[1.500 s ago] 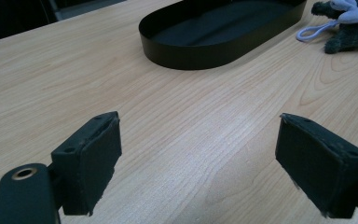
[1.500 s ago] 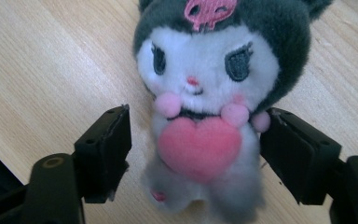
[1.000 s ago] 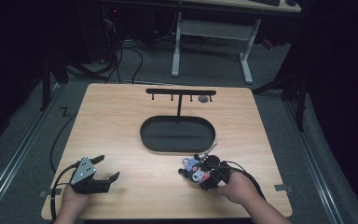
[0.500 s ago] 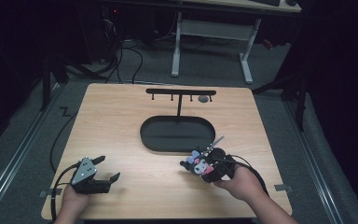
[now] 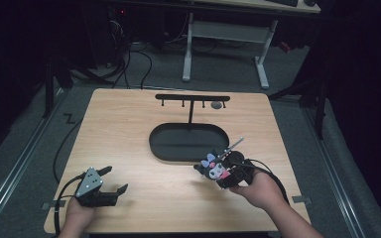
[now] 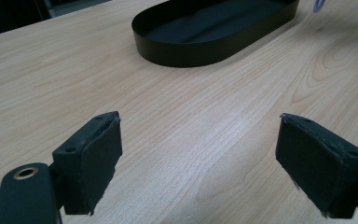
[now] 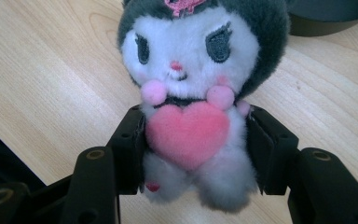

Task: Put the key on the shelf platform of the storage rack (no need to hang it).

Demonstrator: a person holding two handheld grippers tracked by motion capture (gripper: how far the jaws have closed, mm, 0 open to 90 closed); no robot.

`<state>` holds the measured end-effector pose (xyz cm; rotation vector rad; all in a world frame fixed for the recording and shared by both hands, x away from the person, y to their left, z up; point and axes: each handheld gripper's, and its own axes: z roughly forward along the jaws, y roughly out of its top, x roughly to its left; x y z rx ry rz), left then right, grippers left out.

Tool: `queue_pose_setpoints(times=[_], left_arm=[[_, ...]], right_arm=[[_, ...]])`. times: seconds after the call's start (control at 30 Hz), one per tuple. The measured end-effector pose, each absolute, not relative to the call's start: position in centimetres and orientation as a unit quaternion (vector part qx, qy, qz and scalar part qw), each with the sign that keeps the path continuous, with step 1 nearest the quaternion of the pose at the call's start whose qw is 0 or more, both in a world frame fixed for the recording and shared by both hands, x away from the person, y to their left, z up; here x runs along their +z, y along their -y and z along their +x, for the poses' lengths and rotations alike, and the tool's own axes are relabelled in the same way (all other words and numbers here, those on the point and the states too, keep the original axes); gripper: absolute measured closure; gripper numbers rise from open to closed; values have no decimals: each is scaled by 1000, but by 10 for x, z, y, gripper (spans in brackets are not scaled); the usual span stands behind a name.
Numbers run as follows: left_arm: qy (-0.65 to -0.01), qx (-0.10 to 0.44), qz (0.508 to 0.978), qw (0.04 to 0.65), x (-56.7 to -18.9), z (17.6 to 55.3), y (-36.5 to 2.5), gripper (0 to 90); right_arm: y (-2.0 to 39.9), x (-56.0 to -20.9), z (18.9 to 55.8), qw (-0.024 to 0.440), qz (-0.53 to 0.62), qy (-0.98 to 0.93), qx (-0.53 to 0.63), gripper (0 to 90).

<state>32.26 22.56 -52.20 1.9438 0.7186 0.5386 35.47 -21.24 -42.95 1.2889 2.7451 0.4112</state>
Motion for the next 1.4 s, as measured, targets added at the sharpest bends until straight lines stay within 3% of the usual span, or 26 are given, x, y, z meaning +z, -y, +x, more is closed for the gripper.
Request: queue_pose_setpoints(times=[0.73,1.4], left_arm=[[-296,223,791,487,-520,322,-227,151],[-304,223,795,476,-523,322,-228,150]], right_arm=[[205,-412,374,49,420,-895,140,459],[211,-417,395,47,436,-886,150,459]])
